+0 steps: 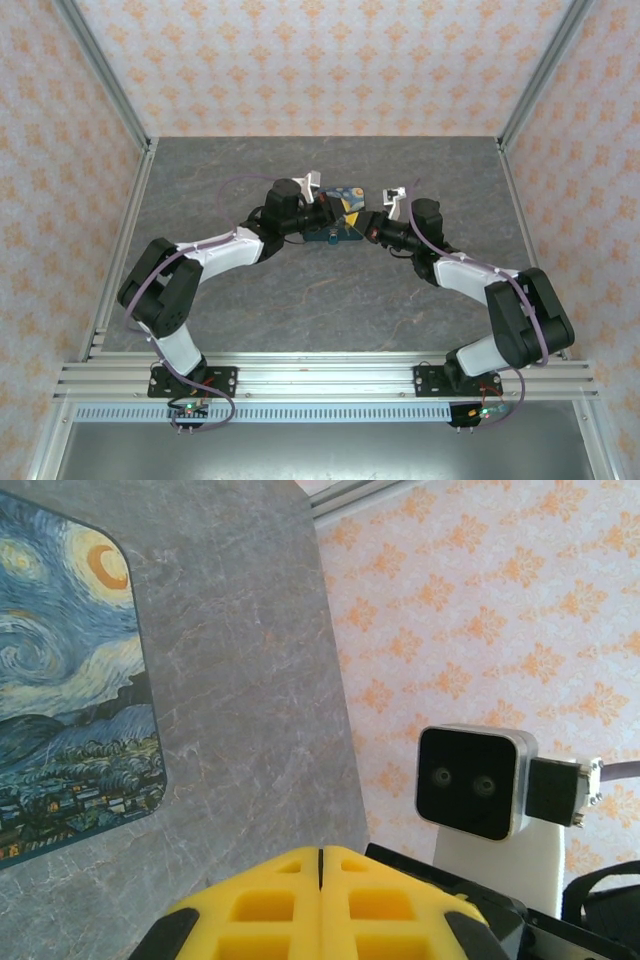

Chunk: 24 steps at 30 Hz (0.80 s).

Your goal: Unlock a padlock with a key

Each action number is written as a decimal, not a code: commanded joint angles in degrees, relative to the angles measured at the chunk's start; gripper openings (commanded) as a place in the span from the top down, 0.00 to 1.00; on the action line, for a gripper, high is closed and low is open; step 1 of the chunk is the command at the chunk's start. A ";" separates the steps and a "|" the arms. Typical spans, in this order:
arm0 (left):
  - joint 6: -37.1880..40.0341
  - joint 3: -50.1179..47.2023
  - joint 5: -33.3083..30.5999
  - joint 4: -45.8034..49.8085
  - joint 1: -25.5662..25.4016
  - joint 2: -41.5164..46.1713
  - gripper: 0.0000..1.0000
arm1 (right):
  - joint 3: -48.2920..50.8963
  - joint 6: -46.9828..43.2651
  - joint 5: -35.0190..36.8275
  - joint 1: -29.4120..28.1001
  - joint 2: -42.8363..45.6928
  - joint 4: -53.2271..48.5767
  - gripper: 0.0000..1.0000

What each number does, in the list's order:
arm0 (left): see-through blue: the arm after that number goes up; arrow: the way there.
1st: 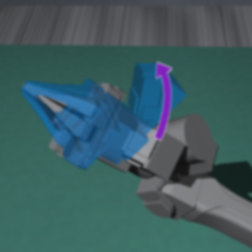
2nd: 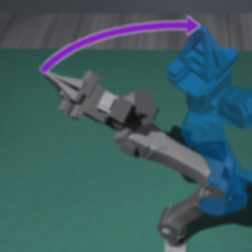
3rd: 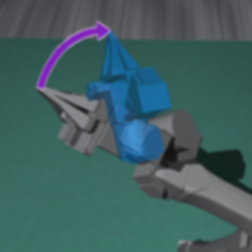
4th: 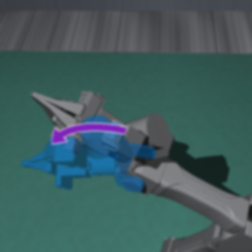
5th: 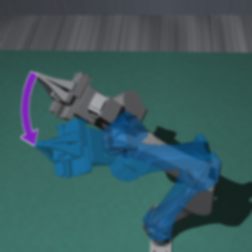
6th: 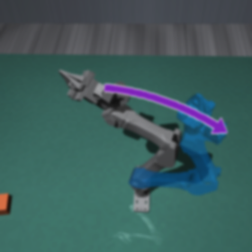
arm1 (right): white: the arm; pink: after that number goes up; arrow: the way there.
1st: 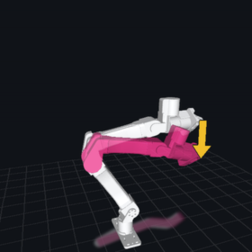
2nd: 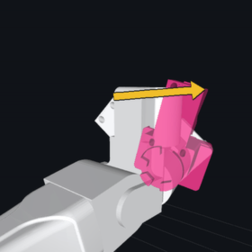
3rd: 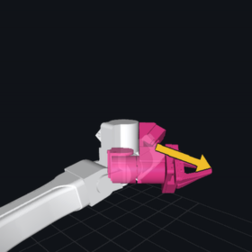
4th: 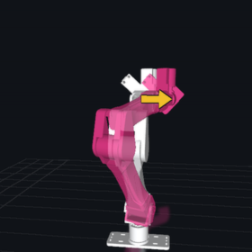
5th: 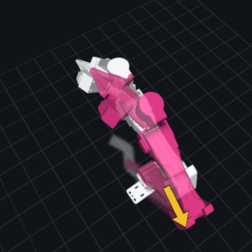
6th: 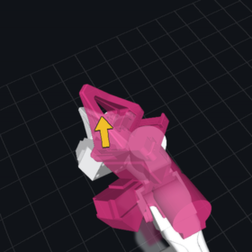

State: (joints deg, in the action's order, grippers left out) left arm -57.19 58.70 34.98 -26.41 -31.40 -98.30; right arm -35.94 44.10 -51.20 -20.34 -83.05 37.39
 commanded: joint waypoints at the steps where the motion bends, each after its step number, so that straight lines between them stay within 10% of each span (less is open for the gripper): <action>1: -1.19 2.56 -1.22 0.73 -0.76 0.35 0.81 | -0.28 -1.73 1.24 0.04 0.67 0.80 1.00; 3: -2.79 2.14 -5.33 4.42 -0.21 2.08 0.41 | -0.01 -3.48 2.49 0.04 1.69 -2.01 1.00; 5: -5.20 1.51 -8.38 7.31 0.59 3.80 0.32 | -0.05 -5.84 3.95 0.08 3.04 -5.89 1.00; 24: -28.83 9.02 -4.79 26.94 -0.63 2.06 0.44 | -7.51 -40.66 41.35 -14.73 14.05 -34.95 1.00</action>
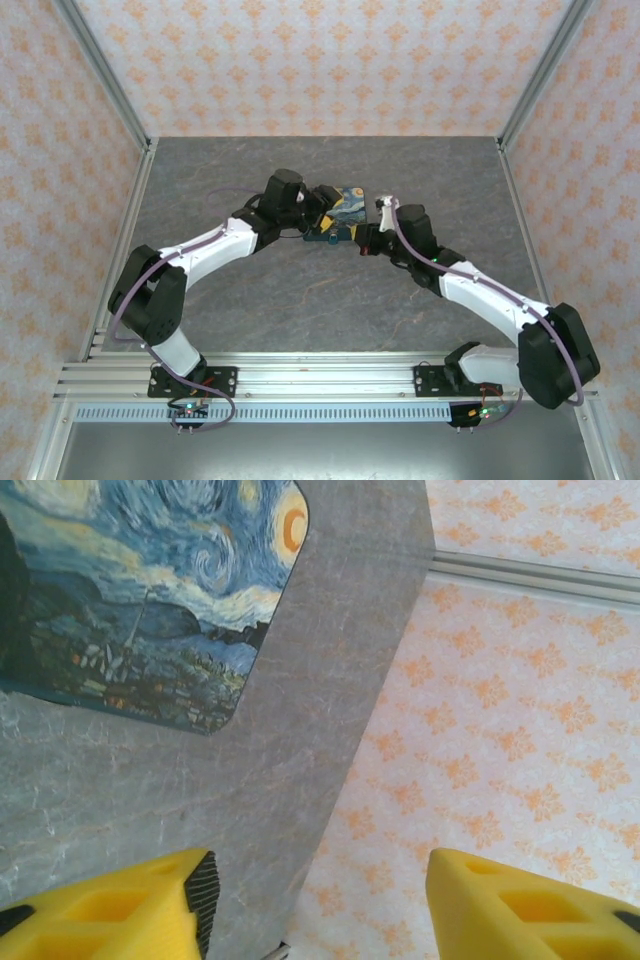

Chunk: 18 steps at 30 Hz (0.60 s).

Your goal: Unlock a padlock with a key

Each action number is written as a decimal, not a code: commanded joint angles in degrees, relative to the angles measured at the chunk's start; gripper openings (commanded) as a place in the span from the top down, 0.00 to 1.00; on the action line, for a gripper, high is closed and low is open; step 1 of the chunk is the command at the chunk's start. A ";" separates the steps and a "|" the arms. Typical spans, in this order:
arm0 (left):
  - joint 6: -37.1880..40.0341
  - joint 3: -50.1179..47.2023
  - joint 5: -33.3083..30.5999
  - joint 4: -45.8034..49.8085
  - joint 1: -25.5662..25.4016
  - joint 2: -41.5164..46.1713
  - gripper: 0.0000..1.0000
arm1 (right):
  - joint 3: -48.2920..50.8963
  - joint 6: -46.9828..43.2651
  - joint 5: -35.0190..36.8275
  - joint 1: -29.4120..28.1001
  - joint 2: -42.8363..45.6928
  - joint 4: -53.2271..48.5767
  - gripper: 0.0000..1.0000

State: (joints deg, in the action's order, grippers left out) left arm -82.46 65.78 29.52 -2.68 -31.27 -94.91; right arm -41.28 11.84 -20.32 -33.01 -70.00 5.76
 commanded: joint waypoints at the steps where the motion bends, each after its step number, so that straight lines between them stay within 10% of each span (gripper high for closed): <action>1: -3.59 2.16 0.72 3.20 -0.92 -1.59 0.45 | -2.44 -9.38 11.85 -2.94 0.91 -3.23 1.00; 18: -5.22 4.02 0.28 2.62 -3.71 -4.84 0.61 | -4.83 -13.34 15.27 -5.96 -1.81 -2.46 1.00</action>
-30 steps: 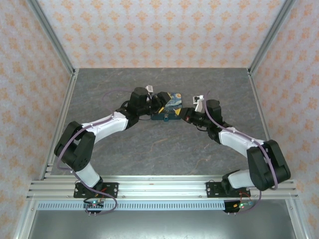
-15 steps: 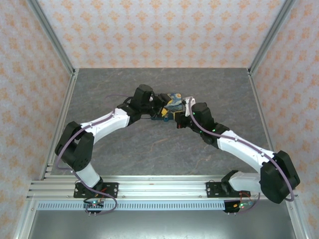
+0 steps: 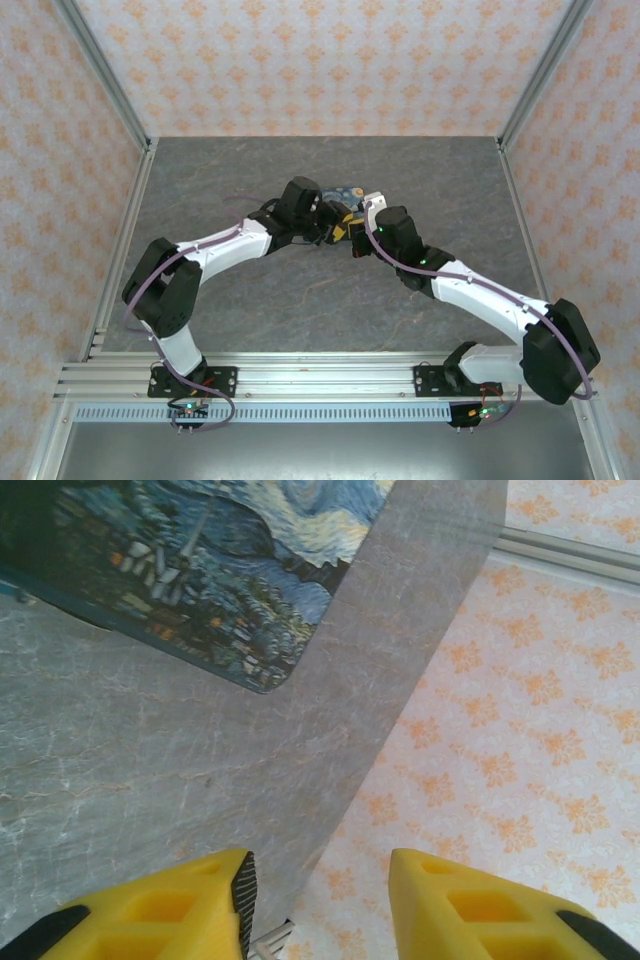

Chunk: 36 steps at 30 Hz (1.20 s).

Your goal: Unlock a padlock with a key

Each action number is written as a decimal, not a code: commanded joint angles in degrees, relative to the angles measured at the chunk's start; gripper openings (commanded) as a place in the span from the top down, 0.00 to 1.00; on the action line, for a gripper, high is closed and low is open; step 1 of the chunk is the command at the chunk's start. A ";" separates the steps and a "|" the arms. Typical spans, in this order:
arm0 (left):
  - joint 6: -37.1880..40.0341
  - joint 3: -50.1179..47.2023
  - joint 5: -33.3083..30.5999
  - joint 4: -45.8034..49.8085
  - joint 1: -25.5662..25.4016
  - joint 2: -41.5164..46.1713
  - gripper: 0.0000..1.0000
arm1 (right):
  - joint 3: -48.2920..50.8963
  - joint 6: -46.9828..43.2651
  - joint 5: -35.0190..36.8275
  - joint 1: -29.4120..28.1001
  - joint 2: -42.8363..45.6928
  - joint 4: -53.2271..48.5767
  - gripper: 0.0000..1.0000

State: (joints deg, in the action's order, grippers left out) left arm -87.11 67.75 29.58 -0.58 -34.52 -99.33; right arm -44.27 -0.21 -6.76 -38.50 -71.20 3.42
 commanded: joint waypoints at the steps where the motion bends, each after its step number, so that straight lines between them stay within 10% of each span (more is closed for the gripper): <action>1: -0.60 2.10 0.21 0.54 -0.52 -0.44 0.62 | -1.81 -1.34 1.79 -0.43 -0.83 -0.02 1.00; 16: -0.04 1.55 0.24 0.29 -0.72 -0.95 1.00 | -2.86 -0.74 1.91 -0.53 -1.81 -0.58 0.99; 21: 5.05 1.01 -0.51 -1.09 -0.21 -1.38 1.00 | -2.57 4.65 0.29 1.96 1.46 -2.19 0.45; 36: 36.66 -3.96 -4.51 -15.88 1.74 2.63 1.00 | 5.41 47.53 -25.65 17.01 0.82 20.93 0.38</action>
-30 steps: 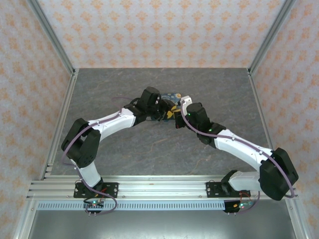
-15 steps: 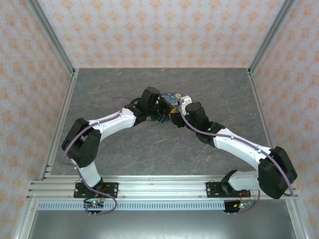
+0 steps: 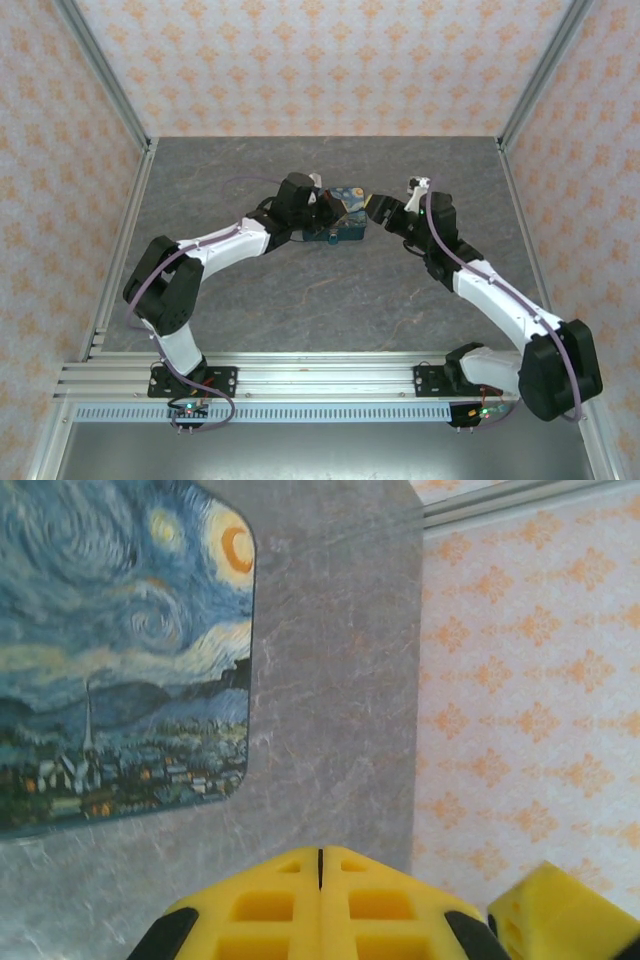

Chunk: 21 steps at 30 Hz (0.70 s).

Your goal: Unlock a padlock with a key

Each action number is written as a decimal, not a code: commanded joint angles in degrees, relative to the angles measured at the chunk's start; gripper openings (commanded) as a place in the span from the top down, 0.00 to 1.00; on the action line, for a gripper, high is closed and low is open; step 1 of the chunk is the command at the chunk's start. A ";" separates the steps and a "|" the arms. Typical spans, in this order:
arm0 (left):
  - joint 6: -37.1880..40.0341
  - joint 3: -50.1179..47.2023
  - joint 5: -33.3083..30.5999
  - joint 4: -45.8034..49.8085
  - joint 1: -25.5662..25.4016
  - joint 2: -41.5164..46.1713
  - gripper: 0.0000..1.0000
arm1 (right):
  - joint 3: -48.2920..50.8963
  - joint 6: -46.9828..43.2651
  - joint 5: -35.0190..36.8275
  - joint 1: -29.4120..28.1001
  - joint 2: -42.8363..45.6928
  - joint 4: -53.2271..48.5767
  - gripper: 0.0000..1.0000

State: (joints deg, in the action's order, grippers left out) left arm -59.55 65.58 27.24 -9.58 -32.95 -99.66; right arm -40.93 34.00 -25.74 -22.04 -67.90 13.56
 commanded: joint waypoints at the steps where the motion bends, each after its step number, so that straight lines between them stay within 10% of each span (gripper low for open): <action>1: 10.31 -2.77 -2.02 -9.06 0.17 3.50 1.00 | 2.69 16.11 -7.21 0.66 -3.44 13.65 0.38; 10: 9.77 -8.75 -4.37 -23.66 0.52 6.49 1.00 | 6.37 33.53 -9.83 1.02 -10.79 34.61 0.44; 21: 6.09 -9.43 -7.42 -24.58 0.69 6.85 1.00 | 7.08 39.22 -11.96 1.03 -13.00 37.54 0.44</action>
State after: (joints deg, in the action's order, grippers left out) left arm -52.31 57.14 22.37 -31.48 -32.86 -94.96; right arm -34.92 70.50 -36.05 -21.32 -80.14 46.78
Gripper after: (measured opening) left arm 0.045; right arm 0.560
